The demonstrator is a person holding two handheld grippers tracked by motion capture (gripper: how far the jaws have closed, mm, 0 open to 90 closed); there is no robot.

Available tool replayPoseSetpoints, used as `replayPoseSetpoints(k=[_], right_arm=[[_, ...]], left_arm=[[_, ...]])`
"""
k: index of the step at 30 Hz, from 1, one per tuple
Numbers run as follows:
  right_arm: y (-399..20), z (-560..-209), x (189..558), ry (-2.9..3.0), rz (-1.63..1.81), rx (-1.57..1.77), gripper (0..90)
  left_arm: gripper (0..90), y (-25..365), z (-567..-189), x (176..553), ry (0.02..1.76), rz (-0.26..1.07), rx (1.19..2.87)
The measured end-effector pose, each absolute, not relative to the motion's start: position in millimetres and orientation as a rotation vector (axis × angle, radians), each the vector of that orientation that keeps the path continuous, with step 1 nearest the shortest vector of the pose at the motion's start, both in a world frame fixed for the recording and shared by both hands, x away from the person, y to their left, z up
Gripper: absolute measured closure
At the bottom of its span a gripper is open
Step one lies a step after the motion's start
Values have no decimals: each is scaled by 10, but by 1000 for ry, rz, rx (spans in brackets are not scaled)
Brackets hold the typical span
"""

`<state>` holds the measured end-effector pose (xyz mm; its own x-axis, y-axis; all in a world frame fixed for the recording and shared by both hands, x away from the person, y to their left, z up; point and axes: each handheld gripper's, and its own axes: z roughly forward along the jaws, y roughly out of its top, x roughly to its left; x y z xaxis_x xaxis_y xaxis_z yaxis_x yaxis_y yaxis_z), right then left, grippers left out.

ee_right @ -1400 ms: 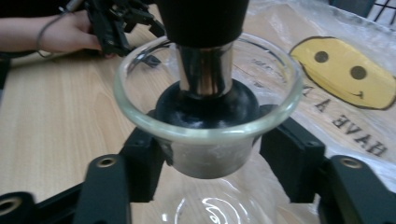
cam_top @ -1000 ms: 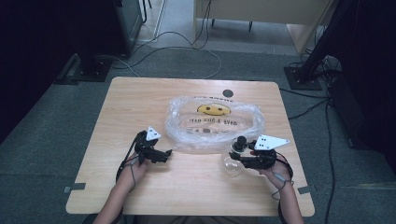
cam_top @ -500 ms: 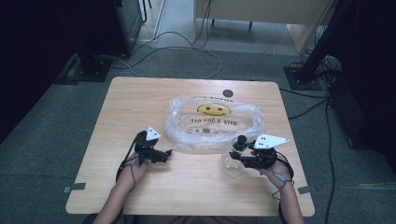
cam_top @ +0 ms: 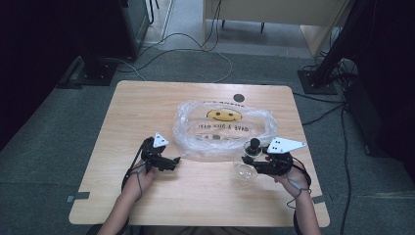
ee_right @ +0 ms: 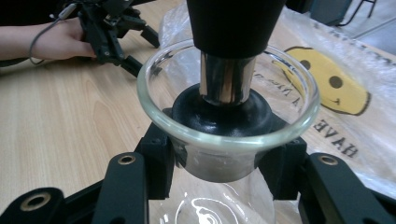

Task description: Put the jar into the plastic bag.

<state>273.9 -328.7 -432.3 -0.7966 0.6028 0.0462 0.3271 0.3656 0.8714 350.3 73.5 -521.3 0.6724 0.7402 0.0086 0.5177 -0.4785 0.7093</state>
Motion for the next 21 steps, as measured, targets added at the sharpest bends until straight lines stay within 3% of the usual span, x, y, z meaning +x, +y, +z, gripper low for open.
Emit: replayPoseSetpoints(k=[21], right_arm=[[-3103, -3780, 2598, 2247, 1331, 651, 519]], left_arm=[[0, 729, -5213, 3499, 971, 415, 2186]])
